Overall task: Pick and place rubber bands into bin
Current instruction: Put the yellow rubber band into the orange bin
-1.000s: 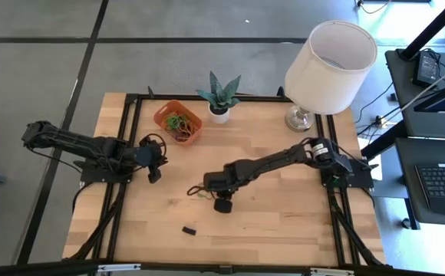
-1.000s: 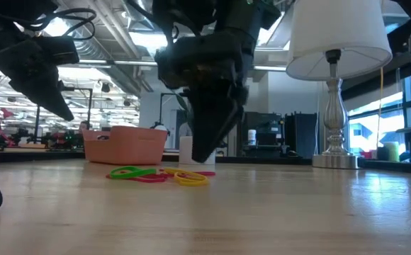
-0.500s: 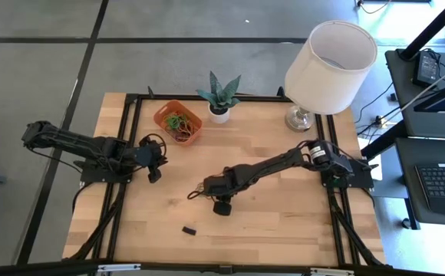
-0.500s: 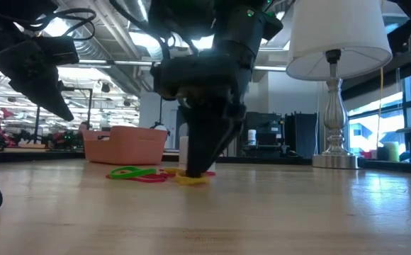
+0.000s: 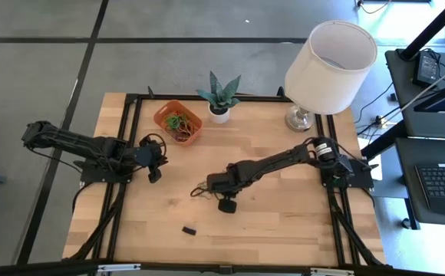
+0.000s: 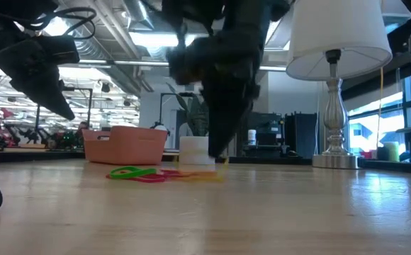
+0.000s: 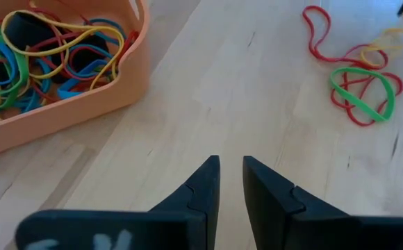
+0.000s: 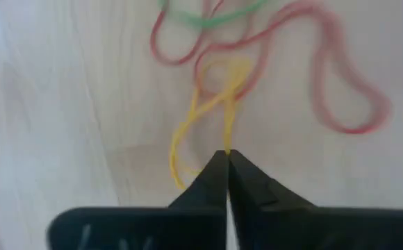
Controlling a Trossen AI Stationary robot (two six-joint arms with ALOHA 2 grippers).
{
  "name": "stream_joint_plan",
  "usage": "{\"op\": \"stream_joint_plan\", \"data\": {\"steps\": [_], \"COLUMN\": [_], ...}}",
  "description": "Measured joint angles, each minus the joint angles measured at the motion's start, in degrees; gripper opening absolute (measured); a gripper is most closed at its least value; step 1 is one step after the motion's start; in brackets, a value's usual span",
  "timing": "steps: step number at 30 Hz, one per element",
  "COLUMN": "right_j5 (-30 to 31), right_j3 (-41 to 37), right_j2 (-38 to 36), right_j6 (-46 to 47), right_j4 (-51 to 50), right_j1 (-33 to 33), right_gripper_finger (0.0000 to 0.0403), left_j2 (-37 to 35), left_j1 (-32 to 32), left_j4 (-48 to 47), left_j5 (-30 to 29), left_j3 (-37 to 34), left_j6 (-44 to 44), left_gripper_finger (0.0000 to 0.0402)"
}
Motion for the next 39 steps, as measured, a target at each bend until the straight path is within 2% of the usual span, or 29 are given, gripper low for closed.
{"op": "stream_joint_plan", "data": {"steps": [14,19,25,27,31,39], "right_j5": [10.7,10.7,10.2,9.3,3.5,-3.9], "right_j3": [0.1,0.1,0.1,0.1,0.2,0.2], "right_j2": [-13.6,-15.8,-15.7,-15.5,-15.0,-11.1], "right_j6": [-7.5,-13.4,-21.6,-25.4,-30.7,-32.6], "right_j4": [1.0,8.6,23.7,28.8,39.7,50.4], "right_j1": [-4.7,-9.1,-15.6,-17.7,-21.7,-26.3], "right_gripper_finger": [0.0001,0.0001,0.0,0.0,0.0,0.0], "left_j2": [0.0,0.0,0.0,0.0,0.0,0.0], "left_j1": [0.0,0.0,0.0,0.0,0.0,4.3], "left_j4": [0.2,0.3,1.1,2.0,3.8,5.7], "left_j5": [-1.9,-3.3,-4.9,-5.3,-7.3,-8.5], "left_j3": [0.0,0.0,0.0,0.0,0.0,0.0], "left_j6": [0.0,0.0,0.0,-0.8,-1.5,-1.7], "left_gripper_finger": [0.0059,0.0059,0.0058,0.0059,0.0058,0.0059]}}
